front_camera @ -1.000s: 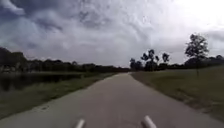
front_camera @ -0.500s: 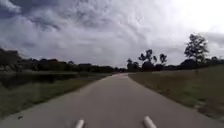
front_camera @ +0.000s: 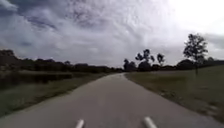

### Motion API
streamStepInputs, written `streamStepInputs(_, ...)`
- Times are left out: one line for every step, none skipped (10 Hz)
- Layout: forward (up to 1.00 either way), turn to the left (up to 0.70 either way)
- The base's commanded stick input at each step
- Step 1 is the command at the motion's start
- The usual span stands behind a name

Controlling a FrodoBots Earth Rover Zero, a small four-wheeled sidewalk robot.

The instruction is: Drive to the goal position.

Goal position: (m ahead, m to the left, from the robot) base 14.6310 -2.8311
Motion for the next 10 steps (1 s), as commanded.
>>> streamStepInputs(0.69,0.03)
streamStepInputs(0.69,0.03)
streamStepInputs(0.69,0.03)
streamStepInputs(0.69,0.03)
streamStepInputs(0.69,0.03)
streamStepInputs(0.69,0.03)
streamStepInputs(0.69,0.03)
streamStepInputs(0.69,0.03)
streamStepInputs(0.69,0.03)
streamStepInputs(0.69,0.03)
